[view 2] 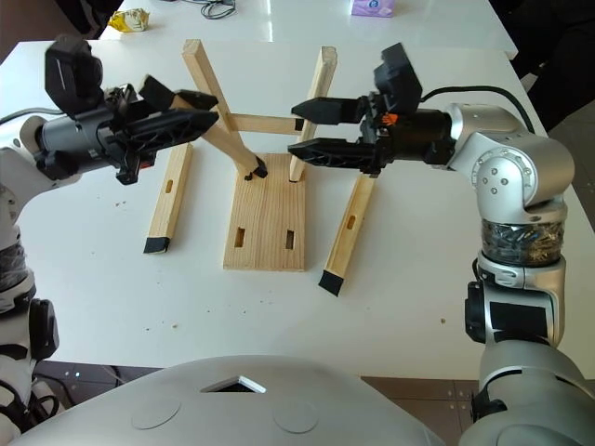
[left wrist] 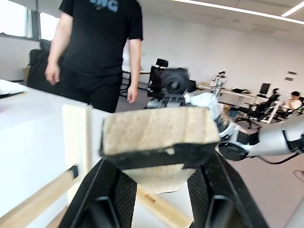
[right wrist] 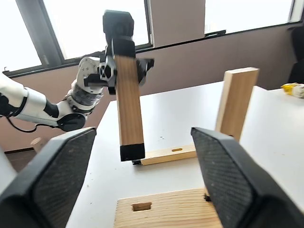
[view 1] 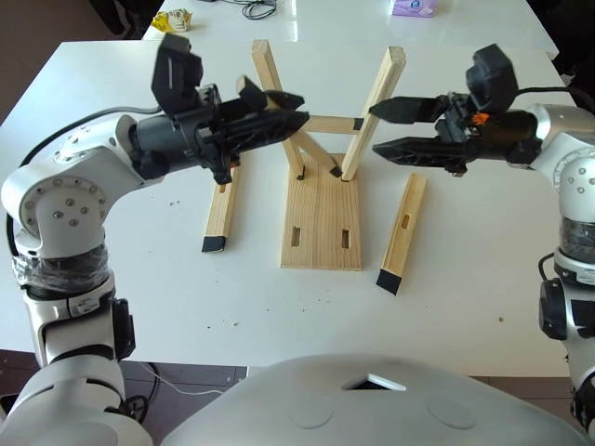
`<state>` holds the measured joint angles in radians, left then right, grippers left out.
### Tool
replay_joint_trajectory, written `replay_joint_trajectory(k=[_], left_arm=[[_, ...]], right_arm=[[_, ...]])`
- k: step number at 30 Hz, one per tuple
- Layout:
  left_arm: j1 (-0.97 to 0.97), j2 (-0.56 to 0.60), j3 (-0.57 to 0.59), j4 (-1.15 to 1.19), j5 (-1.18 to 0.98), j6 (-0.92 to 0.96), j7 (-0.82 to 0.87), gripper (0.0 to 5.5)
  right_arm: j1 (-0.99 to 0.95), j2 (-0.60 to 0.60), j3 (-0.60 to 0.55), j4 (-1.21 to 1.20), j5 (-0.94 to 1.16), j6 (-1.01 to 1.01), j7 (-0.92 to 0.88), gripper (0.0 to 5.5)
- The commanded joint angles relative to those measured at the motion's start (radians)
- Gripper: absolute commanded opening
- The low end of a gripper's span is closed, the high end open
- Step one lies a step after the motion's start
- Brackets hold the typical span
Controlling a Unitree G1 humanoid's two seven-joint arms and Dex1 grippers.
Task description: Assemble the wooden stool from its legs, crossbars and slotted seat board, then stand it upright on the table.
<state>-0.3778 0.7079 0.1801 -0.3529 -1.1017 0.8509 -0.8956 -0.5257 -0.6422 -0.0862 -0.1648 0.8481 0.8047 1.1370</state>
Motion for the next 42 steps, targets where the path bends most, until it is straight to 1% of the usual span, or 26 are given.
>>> replay_joint_trajectory(k=[1,2,4,6,8,11,17,21,26,34,38,42], left_arm=[[0.125,0.148,-0.033,0.022,0.207,-0.13,-0.176,1.31],[0.169,0.207,-0.058,0.066,0.31,-0.221,-0.247,1.31],[0.223,0.285,-0.078,0.158,0.443,-0.345,-0.346,1.31],[0.213,0.313,-0.078,0.251,0.505,-0.412,-0.392,1.31],[0.166,0.317,-0.076,0.336,0.549,-0.47,-0.421,1.31],[0.077,0.299,-0.096,0.468,0.609,-0.555,-0.462,1.31],[-0.044,0.217,-0.144,0.654,0.695,-0.704,-0.499,1.31],[-0.074,0.163,-0.172,0.74,0.758,-0.806,-0.487,1.31],[-0.081,0.15,-0.178,0.82,0.814,-0.916,-0.499,1.31],[-0.118,0.138,-0.178,0.937,0.857,-1.008,-0.517,1.31],[-0.121,0.129,-0.177,0.956,0.858,-1.024,-0.513,1.31],[-0.083,0.135,-0.181,0.936,0.851,-1.019,-0.531,1.31]], right_arm=[[0.075,0.016,-0.092,-0.062,-0.003,-0.047,-0.104,4.28],[0.1,0.018,-0.108,-0.083,0.002,-0.053,-0.124,4.36],[0.14,0.027,-0.135,-0.119,0.017,-0.058,-0.157,4.36],[0.176,0.038,-0.146,-0.143,0.016,-0.071,-0.187,4.36],[0.2,0.049,-0.142,-0.157,0.01,-0.085,-0.207,4.36],[0.205,0.063,-0.132,-0.155,0.002,-0.101,-0.224,4.36],[0.184,0.081,-0.097,-0.132,-0.014,-0.129,-0.235,4.36],[0.178,0.086,-0.082,-0.122,-0.025,-0.142,-0.241,4.36],[0.171,0.079,-0.077,-0.101,-0.03,-0.152,-0.227,4.36],[0.178,0.101,-0.065,-0.088,-0.038,-0.18,-0.233,4.36],[0.189,0.105,-0.061,-0.092,-0.036,-0.183,-0.234,4.36],[0.183,0.106,-0.058,-0.084,-0.039,-0.182,-0.232,4.36]])
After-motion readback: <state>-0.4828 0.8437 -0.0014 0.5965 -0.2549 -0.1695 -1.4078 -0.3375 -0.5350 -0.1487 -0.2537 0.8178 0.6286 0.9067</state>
